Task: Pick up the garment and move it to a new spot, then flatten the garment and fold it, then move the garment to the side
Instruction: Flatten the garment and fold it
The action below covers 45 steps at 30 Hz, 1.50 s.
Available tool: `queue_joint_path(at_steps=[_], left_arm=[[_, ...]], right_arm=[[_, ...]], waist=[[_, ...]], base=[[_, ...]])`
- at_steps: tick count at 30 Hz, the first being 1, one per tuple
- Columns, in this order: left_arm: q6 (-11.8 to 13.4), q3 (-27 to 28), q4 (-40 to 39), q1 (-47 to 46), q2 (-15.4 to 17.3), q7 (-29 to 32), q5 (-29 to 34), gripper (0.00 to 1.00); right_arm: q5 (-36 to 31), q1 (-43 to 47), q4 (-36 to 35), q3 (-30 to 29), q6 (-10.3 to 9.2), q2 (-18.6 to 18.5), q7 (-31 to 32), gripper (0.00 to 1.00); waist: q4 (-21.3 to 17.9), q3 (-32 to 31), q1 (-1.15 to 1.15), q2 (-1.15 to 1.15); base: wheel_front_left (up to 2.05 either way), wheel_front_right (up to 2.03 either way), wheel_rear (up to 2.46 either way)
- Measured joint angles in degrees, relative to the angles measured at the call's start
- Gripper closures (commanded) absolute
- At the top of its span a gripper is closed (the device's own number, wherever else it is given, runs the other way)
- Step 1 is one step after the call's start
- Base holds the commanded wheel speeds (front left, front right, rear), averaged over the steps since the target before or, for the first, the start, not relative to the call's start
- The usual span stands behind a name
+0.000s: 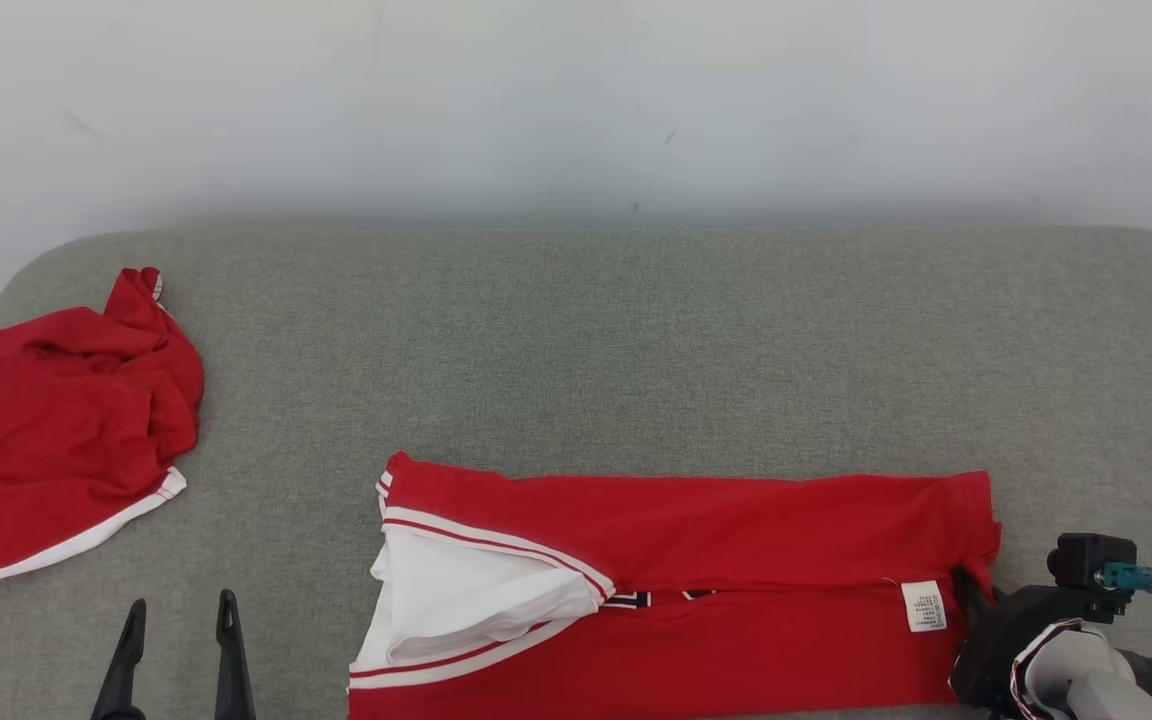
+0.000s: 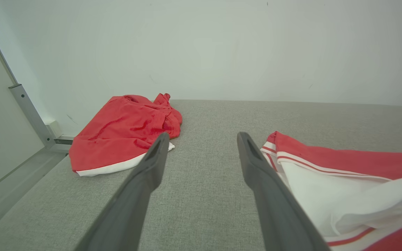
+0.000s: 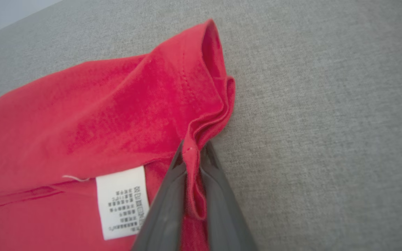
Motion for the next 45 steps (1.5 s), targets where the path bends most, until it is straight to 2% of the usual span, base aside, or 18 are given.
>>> queue_joint_path(at_steps=[5, 13, 19, 26, 37, 41, 45], left_arm=[[-0.8, 1.3, 0.4, 0.1, -0.6, 0.0, 0.9, 0.00], [-2.0, 2.4, 0.6, 0.5, -1.5, 0.0, 2.9, 0.00], [-2.3, 3.9, 0.4, 0.7, -1.9, 0.0, 3.3, 0.00], [-2.3, 5.2, 0.2, 1.8, -2.3, 0.0, 3.6, 0.00], [-3.2, 5.5, 0.3, 1.8, -3.1, 0.0, 4.4, 0.00], [-3.7, 5.1, 0.6, 1.7, -3.4, 0.0, 4.8, 0.00], [-3.8, 4.7, 1.0, 1.2, -3.7, 0.0, 4.9, 0.00]], right_arm=[[1.0, -0.5, 1.2, -0.1, 0.16, -1.9, -1.0, 1.00], [0.8, -1.7, 4.5, -1.5, 0.16, -9.8, -2.7, 1.00], [-0.5, -2.6, 3.6, -1.3, 0.15, -11.6, -4.2, 1.00], [0.8, -2.3, -5.0, 0.5, 0.14, -8.9, -3.6, 1.00], [3.5, 1.5, -30.2, 6.7, 0.14, -0.4, 5.2, 1.00], [3.3, 2.4, -34.2, 8.7, 0.14, 3.3, 8.4, 1.00], [1.9, 2.6, -34.8, 10.1, 0.14, 6.8, 9.7, 1.00]], waist=[[-0.2, -0.7, 0.00, 0.00], [-0.9, -1.4, 0.00, 0.00], [-1.9, -2.0, 0.00, 0.00], [-3.2, -2.7, 0.00, 0.00], [-3.5, -3.0, 0.00, 0.00], [-2.7, -2.8, 0.00, 0.00], [-1.5, -2.6, 0.00, 0.00]], base=[[0.00, 0.00, 0.00], [0.00, 0.00, 0.00], [0.00, 0.00, 0.00], [0.00, 0.00, 0.00], [0.00, 0.00, 0.00], [0.00, 0.00, 0.00], [0.00, 0.00, 0.00]])
